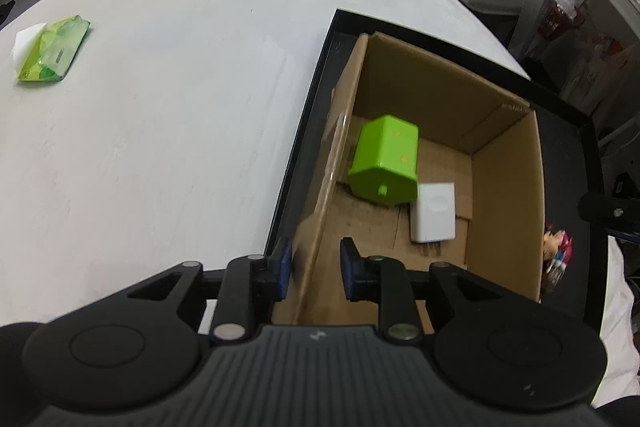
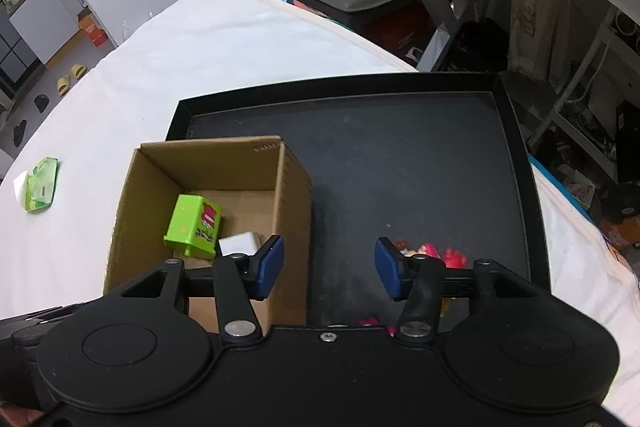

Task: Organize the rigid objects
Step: 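Lower the right gripper onto the lavender cube toy and close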

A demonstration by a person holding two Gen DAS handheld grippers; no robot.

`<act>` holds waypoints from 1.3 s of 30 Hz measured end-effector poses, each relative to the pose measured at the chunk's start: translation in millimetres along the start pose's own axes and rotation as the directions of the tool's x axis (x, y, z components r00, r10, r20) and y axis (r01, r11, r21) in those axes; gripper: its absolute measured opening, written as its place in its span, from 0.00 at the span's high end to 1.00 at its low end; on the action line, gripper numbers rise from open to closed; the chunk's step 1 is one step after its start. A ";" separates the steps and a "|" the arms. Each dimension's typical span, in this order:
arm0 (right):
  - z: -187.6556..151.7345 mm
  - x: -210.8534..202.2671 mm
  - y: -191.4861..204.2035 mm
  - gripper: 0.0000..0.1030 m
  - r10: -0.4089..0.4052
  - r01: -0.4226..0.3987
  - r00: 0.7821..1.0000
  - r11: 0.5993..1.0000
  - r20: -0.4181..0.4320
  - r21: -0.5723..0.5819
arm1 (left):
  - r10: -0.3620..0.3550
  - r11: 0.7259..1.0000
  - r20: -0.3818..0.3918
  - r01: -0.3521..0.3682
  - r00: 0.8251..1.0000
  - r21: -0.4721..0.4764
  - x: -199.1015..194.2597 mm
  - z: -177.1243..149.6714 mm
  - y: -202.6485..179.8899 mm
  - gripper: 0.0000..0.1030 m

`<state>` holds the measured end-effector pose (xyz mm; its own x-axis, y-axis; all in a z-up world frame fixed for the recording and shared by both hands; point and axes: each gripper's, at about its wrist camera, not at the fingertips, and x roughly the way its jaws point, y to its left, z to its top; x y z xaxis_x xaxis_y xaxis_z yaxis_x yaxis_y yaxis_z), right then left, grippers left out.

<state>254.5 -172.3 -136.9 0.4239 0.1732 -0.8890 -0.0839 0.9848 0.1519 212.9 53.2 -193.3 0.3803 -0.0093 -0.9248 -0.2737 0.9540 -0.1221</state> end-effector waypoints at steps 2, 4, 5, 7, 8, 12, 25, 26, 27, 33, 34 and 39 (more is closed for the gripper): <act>-2.2 -2.3 -5.8 0.48 0.015 -0.015 1.000 1.000 -0.009 0.015 | 0.010 1.000 -0.003 -0.010 1.000 -0.002 -0.9 -4.3 0.3 0.76; -4.8 -4.2 -10.4 0.45 0.019 -0.018 1.000 1.000 -0.016 0.019 | 0.019 1.000 -0.010 -0.019 1.000 -0.004 -1.6 -7.9 -0.1 0.75; -6.3 -4.7 -12.2 0.45 0.016 -0.015 1.000 1.000 -0.018 0.018 | 0.022 1.000 -0.011 -0.022 1.000 -0.003 -2.1 -9.4 -0.5 0.75; -9.5 -5.1 -17.0 0.44 0.014 -0.013 1.000 1.000 -0.027 0.022 | 0.029 1.000 -0.009 -0.029 1.000 0.000 -3.8 -11.2 -1.4 0.72; -11.1 -4.8 -19.7 0.44 0.013 -0.013 0.999 1.000 -0.035 0.026 | 0.033 0.999 -0.009 -0.033 0.999 0.002 -4.2 -12.0 -2.1 0.70; -18.8 -4.0 -29.5 0.40 0.010 -0.008 0.998 0.999 -0.058 0.037 | 0.044 0.999 -0.010 -0.044 0.999 0.012 -5.0 -13.9 -4.9 0.53; -43.0 11.2 -62.2 0.31 -0.002 0.019 0.985 0.996 -0.175 0.092 | 0.059 0.998 -0.010 -0.058 0.998 0.033 -6.6 -18.4 -17.6 0.39; -45.1 13.0 -63.2 0.31 -0.002 0.020 0.983 0.995 -0.184 0.094 | 0.061 0.998 -0.009 -0.060 0.998 0.035 -6.7 -18.5 -18.9 0.39; -47.5 15.2 -63.9 0.31 -0.004 0.022 0.981 0.995 -0.193 0.095 | 0.063 0.997 -0.009 -0.062 0.998 0.040 -6.9 -18.5 -20.3 0.39; -58.7 25.5 -64.7 0.21 -0.008 0.030 0.974 0.995 -0.227 0.092 | 0.083 0.994 0.000 -0.083 0.997 0.067 -7.5 -18.5 -28.8 0.38; -59.8 27.7 -64.3 0.21 -0.012 0.032 0.973 0.996 -0.232 0.086 | 0.085 0.994 0.001 -0.085 0.996 0.072 -7.1 -18.7 -30.3 0.37; -65.9 41.1 -59.7 0.21 0.003 0.017 0.965 0.997 -0.264 0.073 | 0.110 0.990 0.003 -0.110 0.994 0.089 -4.5 -19.9 -36.9 0.34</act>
<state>217.6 -224.7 -211.0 0.1706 0.1672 -0.9711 -0.0111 0.9858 0.1678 203.8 12.2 -191.8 0.3505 0.0969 -0.9315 -0.2343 0.9721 0.0129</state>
